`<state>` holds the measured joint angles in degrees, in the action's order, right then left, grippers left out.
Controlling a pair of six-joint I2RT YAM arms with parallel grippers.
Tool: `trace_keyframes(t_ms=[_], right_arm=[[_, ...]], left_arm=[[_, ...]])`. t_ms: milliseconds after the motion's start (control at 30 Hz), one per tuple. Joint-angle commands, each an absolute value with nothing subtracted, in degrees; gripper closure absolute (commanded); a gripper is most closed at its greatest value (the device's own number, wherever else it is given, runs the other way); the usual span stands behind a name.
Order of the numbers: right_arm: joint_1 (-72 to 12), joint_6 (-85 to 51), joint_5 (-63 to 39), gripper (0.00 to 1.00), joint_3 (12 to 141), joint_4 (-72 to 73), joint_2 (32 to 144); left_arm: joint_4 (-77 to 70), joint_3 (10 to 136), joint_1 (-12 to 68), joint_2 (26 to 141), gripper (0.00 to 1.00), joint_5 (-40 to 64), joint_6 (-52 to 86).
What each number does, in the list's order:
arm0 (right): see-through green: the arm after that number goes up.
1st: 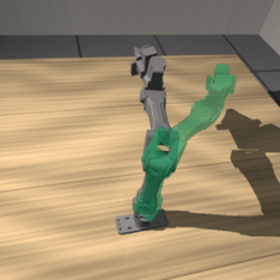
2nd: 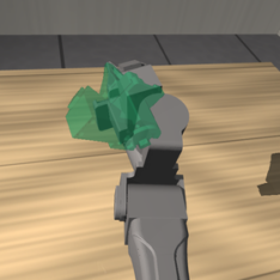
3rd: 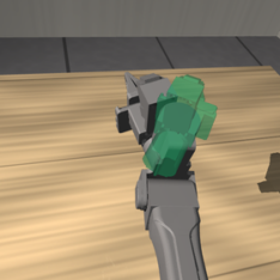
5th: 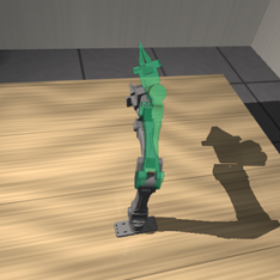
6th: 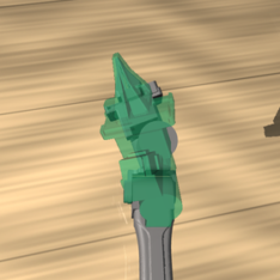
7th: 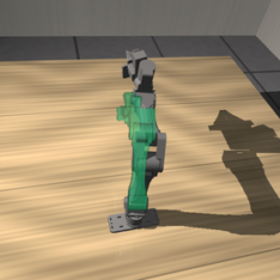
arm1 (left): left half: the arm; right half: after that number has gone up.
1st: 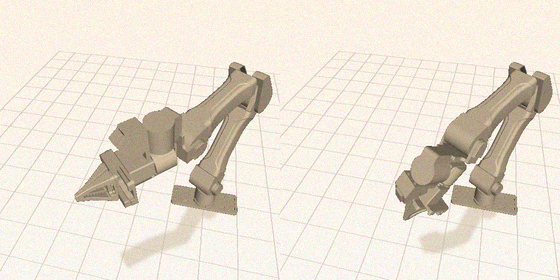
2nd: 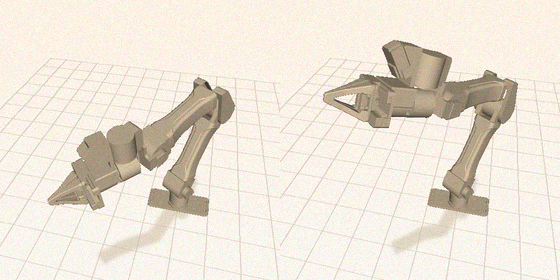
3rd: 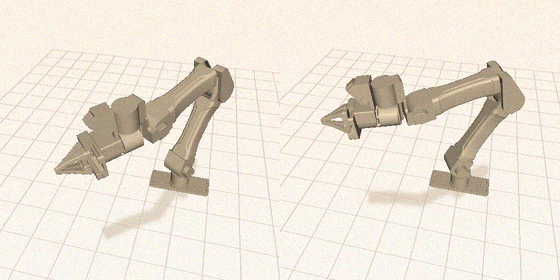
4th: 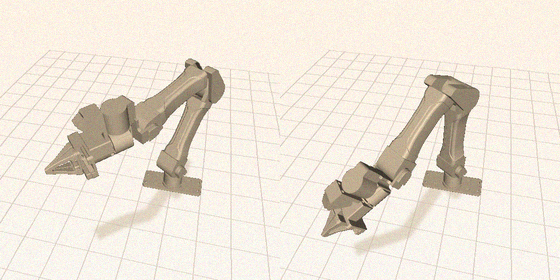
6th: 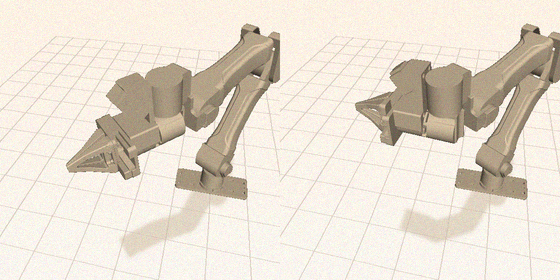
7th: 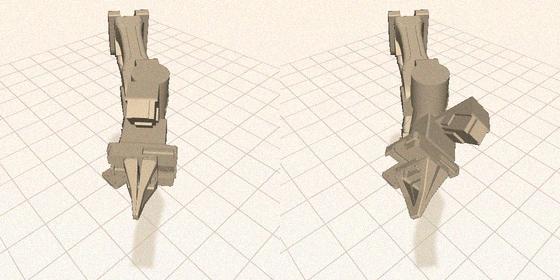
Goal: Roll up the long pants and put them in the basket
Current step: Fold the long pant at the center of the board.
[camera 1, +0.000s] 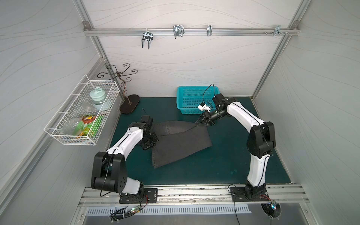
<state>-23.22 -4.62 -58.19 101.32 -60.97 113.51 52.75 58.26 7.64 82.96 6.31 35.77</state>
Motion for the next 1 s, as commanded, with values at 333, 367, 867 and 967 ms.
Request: trace_keyframes(t_ms=[333, 367, 867, 967], right_arm=[[-22.9, -4.0, -59.2, 0.64, 102.7, -61.8, 114.2], [-22.9, -4.2, -59.2, 0.64, 102.6, -61.8, 114.2], [-22.9, -4.7, -58.6, 0.65, 101.4, -61.5, 114.2], [-22.9, -4.6, -58.3, 0.65, 101.8, -61.8, 114.5]], left_arm=[[58.3, 62.6, 9.1, 84.5, 0.94, 1.5, 35.4], [58.2, 61.9, 9.1, 84.3, 0.86, 1.5, 35.4], [50.1, 53.8, 6.9, 86.6, 0.46, -0.5, 30.7], [47.0, 53.1, 5.5, 87.8, 0.45, 0.3, 28.6]])
